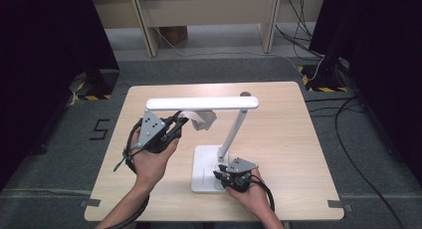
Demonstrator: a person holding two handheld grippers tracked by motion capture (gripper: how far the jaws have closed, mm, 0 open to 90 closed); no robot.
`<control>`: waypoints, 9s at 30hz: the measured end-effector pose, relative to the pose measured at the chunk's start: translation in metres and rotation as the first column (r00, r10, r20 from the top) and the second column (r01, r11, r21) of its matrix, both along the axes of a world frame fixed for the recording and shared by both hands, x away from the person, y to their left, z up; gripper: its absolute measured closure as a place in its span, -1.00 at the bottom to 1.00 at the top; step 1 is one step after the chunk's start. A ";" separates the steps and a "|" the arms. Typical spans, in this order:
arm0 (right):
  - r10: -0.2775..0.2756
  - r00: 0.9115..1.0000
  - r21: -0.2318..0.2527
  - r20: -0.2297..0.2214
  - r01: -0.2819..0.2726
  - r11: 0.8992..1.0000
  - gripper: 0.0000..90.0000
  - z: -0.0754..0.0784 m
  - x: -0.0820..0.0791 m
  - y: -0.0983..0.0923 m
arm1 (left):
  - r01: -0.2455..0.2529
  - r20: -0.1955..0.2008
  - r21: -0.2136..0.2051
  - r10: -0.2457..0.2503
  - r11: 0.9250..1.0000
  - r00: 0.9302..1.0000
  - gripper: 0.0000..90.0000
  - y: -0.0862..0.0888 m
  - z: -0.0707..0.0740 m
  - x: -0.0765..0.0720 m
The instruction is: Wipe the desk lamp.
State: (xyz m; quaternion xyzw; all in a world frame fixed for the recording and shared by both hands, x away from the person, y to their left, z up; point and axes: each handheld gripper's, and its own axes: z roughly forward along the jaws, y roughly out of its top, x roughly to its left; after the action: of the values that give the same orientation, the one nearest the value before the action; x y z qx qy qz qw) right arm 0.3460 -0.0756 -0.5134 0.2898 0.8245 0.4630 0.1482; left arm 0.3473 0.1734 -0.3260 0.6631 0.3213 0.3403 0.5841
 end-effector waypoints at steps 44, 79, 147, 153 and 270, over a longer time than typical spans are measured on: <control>-0.001 1.000 -0.001 -0.003 0.001 1.000 0.48 0.000 -0.001 0.001 | 0.027 -0.014 -0.015 -0.027 1.000 1.000 0.79 -0.020 0.001 0.005; 0.004 1.000 0.010 -0.005 -0.004 1.000 0.48 -0.001 0.000 0.001 | 0.040 -0.018 -0.027 -0.041 0.999 0.999 0.79 -0.041 0.000 0.007; 0.008 1.000 0.011 -0.008 -0.008 1.000 0.48 -0.001 0.000 0.001 | 0.081 -0.048 -0.053 -0.084 0.995 0.995 0.79 -0.089 0.000 0.014; 0.009 1.000 0.010 -0.006 -0.009 1.000 0.48 -0.001 0.000 0.001 | 0.081 -0.049 -0.055 -0.083 0.995 0.995 0.79 -0.093 -0.001 0.014; 0.012 1.000 -0.003 0.008 -0.012 1.000 0.47 -0.001 0.000 0.002 | 0.096 -0.202 0.103 -0.074 0.990 0.977 0.78 -0.086 -0.106 0.017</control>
State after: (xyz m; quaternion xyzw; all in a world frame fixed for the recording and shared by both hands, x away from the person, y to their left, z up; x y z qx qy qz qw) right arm 0.3457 -0.0735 -0.5139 0.2828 0.8263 0.4637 0.1492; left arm 0.3639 0.0878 -0.4322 0.7383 0.3295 0.2651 0.5254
